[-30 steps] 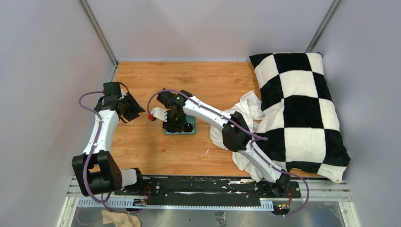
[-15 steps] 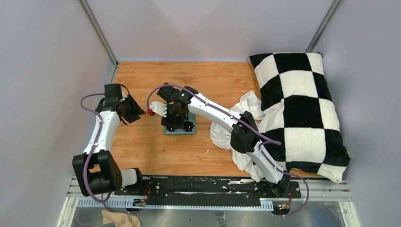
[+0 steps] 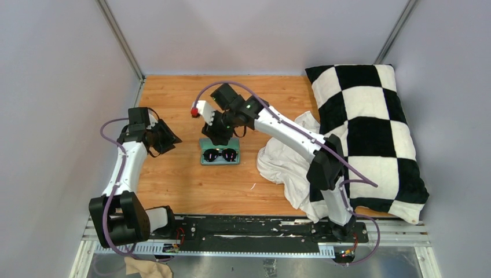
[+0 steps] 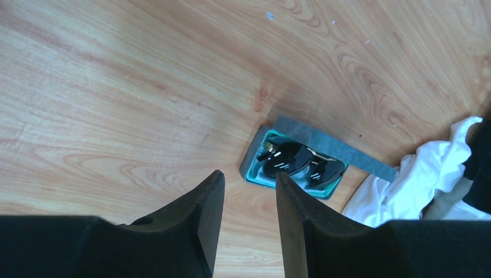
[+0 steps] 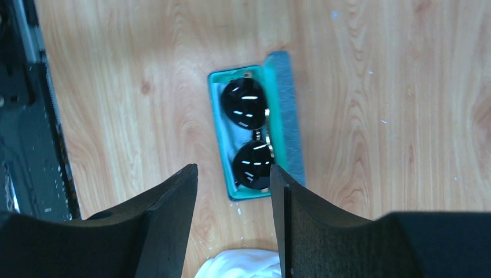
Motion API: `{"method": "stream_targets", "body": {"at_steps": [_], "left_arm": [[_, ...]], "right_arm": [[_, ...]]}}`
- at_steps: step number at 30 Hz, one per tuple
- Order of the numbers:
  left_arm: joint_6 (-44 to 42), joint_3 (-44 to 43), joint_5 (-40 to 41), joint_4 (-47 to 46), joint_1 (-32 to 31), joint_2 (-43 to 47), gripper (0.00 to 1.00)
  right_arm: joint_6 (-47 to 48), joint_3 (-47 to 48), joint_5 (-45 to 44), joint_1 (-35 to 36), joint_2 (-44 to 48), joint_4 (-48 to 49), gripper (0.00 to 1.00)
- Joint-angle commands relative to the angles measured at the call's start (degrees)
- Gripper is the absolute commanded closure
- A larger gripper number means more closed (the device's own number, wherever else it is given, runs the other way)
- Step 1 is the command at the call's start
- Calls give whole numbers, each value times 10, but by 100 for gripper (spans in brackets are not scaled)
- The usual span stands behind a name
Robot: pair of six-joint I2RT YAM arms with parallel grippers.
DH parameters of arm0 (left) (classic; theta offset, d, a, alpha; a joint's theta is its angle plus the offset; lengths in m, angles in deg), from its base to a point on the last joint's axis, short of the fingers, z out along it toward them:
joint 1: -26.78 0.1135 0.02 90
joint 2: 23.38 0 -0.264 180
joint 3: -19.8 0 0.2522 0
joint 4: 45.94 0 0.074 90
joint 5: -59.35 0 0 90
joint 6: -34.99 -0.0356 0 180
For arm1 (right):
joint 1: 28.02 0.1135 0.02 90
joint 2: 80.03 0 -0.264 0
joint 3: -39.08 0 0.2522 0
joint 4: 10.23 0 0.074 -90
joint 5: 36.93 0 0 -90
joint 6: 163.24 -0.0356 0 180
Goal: Organize the sunglasses
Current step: Place the sunglasses in the sunglasses case, then close the sunglasses case at the center of the board.
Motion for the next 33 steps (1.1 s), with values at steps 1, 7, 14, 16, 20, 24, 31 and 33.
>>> {"method": "stream_targets", "body": {"at_steps": [1, 7, 14, 16, 20, 24, 31, 33], "left_arm": [[-16, 4, -28, -12, 0, 33, 57], [-15, 35, -28, -1, -8, 67, 56], [40, 100, 42, -1, -76, 79, 56], [51, 115, 51, -6, -92, 76, 56], [65, 146, 40, -32, -105, 58, 57], [74, 164, 30, -57, -126, 31, 57], [78, 178, 3, -91, -137, -9, 57], [78, 176, 4, -96, -137, -24, 58]], "right_arm": [[-93, -7, 82, -62, -16, 67, 47], [-84, 19, 79, -78, -59, 72, 44], [-44, 54, 144, -106, -107, 44, 41], [-19, 48, 160, -106, -109, 34, 39], [-12, 53, 151, -108, -127, 28, 39], [-20, 67, 153, -110, -146, 27, 42], [-20, 77, 165, -110, -162, 25, 50], [-18, 74, 168, -112, -162, 23, 52]]}}
